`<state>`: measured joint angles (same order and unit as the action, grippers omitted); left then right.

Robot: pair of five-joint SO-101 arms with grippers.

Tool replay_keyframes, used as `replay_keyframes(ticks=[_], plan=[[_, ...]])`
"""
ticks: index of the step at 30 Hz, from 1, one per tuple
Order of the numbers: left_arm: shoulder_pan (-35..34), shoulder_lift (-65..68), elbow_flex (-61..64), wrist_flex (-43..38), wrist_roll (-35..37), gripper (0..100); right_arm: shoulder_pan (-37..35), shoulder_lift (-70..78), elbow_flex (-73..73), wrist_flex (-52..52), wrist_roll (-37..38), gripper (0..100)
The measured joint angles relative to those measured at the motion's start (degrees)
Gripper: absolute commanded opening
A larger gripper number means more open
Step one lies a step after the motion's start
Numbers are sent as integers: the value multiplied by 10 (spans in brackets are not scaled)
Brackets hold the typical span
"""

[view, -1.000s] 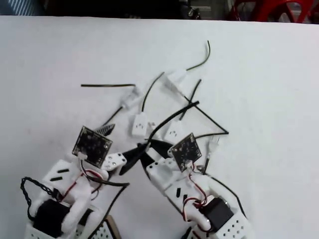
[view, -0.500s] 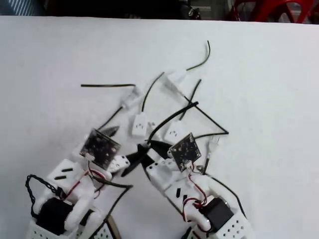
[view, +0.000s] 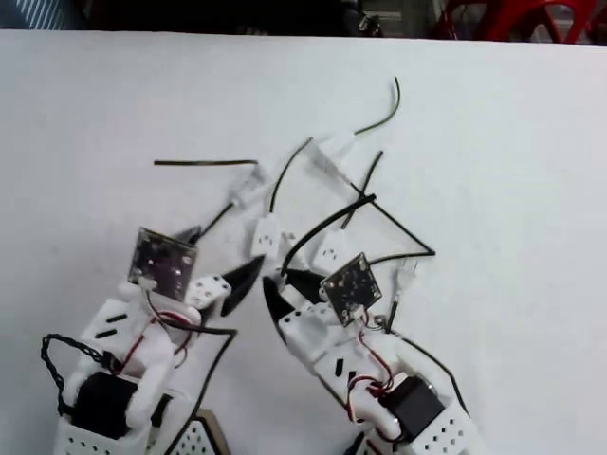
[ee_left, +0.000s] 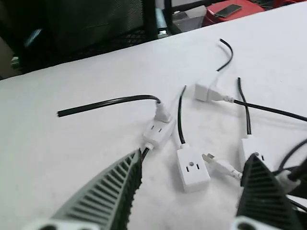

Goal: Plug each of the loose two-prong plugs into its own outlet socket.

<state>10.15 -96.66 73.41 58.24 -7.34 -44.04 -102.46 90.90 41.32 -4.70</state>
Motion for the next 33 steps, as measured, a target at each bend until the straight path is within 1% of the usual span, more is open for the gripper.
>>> replay_keyframes(ticks=[3,4,14,20,24,27,30,33], plan=[[49,-4,0,11,-23,325,0,0,0,0,0,17],[55,-4,0,12,-26,325,1,0,0,0,0,17],[66,-6,2,12,-33,325,2,0,0,1,0,17],[103,-6,12,16,-69,325,2,1,1,1,0,17],[103,-6,12,16,-70,325,2,1,1,1,0,17],[84,-6,13,13,-62,326,11,0,0,0,0,17],[31,0,14,-3,-20,327,60,0,0,-25,0,17],[-17,-1,14,-16,-2,327,109,0,1,-69,-7,17]])
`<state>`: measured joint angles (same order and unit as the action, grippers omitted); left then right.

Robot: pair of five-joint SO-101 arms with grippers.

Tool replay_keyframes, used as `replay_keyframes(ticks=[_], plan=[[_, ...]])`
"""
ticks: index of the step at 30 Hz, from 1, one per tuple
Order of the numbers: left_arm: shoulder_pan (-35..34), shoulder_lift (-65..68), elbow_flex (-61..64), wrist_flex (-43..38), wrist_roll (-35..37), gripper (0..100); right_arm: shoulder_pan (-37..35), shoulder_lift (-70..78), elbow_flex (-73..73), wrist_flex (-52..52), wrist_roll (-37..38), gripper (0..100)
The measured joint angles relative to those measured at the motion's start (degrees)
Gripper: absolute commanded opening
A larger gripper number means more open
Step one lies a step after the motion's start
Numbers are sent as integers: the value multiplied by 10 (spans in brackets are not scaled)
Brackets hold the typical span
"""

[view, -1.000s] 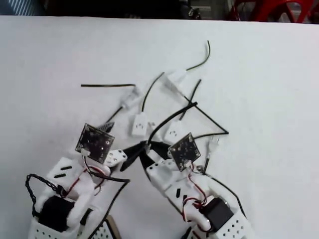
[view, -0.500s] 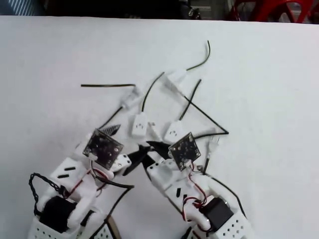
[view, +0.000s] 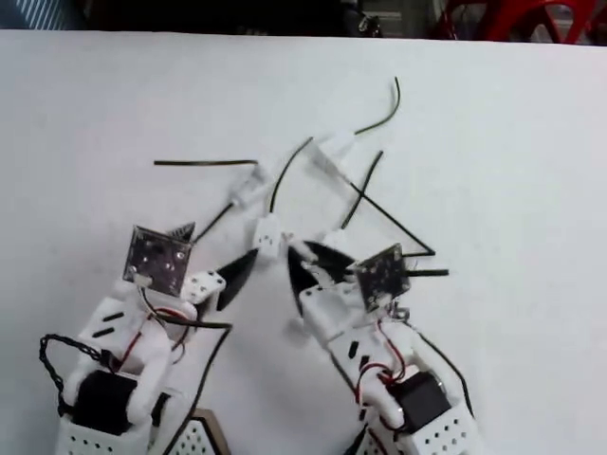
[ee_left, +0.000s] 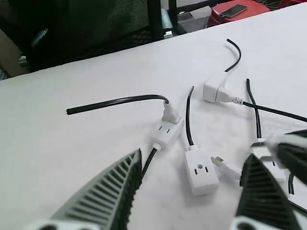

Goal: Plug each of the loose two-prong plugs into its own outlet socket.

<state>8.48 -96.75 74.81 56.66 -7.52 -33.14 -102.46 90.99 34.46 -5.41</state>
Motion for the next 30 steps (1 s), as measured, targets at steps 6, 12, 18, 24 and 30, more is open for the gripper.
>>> replay_keyframes(ticks=[6,12,18,24,30], plan=[[-11,34,0,-24,3,328,68,0,19,-74,-27,17],[-13,235,-51,-64,0,328,76,0,19,-81,-29,17],[32,521,-173,-84,-2,324,77,0,23,-81,-29,17],[24,789,-308,-86,-4,324,76,0,27,-81,-29,17],[-40,923,-410,-60,-4,324,76,0,27,-81,-29,17]])
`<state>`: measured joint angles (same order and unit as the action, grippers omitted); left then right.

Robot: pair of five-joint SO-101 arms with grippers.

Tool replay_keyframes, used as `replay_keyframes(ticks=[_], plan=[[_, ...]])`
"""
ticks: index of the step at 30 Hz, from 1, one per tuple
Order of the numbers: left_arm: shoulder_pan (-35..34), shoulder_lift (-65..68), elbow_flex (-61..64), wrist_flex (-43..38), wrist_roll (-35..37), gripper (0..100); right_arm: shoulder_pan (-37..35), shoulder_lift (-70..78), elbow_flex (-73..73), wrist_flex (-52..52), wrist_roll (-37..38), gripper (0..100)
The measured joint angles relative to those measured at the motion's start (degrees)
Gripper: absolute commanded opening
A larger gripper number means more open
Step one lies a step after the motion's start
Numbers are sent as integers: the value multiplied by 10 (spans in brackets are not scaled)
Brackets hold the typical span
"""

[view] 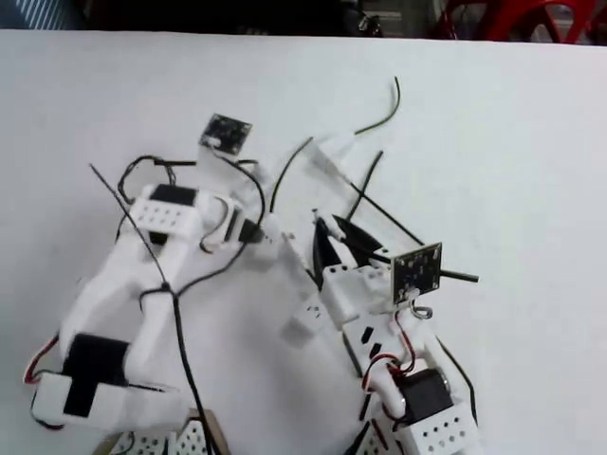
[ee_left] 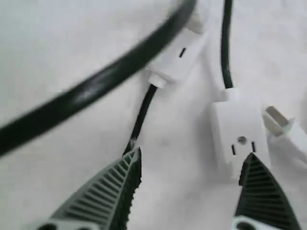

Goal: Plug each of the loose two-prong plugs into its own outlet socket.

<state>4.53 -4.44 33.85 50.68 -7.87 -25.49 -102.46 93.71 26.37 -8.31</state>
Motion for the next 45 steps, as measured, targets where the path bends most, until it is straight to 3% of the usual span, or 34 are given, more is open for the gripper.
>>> replay_keyframes(ticks=[7,15,25,34,41,45], plan=[[-18,102,-69,12,0,324,0,0,0,0,0,17],[-29,205,-202,100,1,260,0,0,0,0,0,17],[-119,301,-326,203,2,256,0,0,0,0,0,17],[-115,301,-426,317,2,256,0,0,0,0,0,17],[-72,287,-493,412,1,260,0,0,0,0,0,17],[-29,222,-482,436,-38,260,15,0,0,0,0,17]])
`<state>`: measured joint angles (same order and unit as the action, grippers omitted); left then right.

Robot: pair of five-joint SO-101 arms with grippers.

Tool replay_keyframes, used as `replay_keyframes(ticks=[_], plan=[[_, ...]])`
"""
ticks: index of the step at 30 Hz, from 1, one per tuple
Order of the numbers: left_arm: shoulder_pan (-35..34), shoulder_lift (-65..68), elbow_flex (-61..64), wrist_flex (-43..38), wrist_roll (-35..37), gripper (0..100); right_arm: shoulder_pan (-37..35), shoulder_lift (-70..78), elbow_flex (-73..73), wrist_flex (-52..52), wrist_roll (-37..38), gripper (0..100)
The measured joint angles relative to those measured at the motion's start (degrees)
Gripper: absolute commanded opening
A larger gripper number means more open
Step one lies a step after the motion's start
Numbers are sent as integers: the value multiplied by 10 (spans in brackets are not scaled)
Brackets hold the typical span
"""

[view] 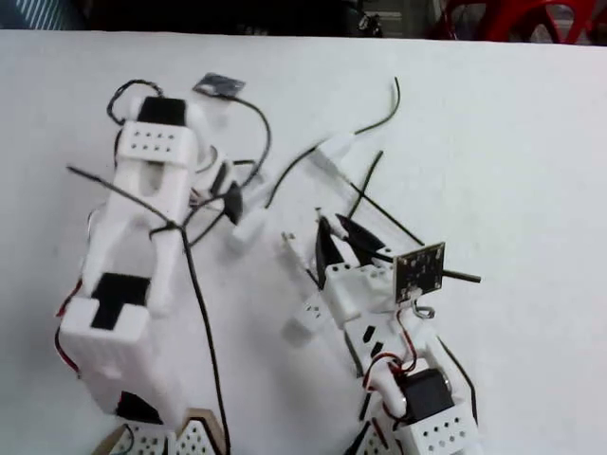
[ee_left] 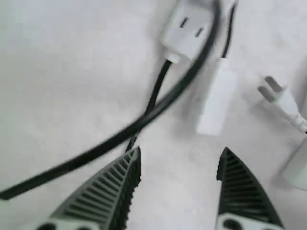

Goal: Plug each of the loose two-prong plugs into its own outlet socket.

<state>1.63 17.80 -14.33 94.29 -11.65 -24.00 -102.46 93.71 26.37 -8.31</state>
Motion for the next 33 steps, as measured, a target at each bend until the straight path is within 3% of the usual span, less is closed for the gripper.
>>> replay_keyframes(ticks=[3,6,10,14,20,28,33], plan=[[40,-38,43,-10,-14,270,18,0,0,0,0,17],[56,-43,107,-71,-18,331,16,0,0,0,0,17],[56,-33,179,-174,-20,340,20,0,0,0,0,17],[17,28,164,-215,-20,339,19,0,0,0,0,17],[-54,111,22,-162,-6,339,18,0,0,0,0,17],[-55,130,-89,-78,2,339,18,0,0,0,0,17],[-40,141,-83,-74,-49,325,18,0,0,0,0,17]])
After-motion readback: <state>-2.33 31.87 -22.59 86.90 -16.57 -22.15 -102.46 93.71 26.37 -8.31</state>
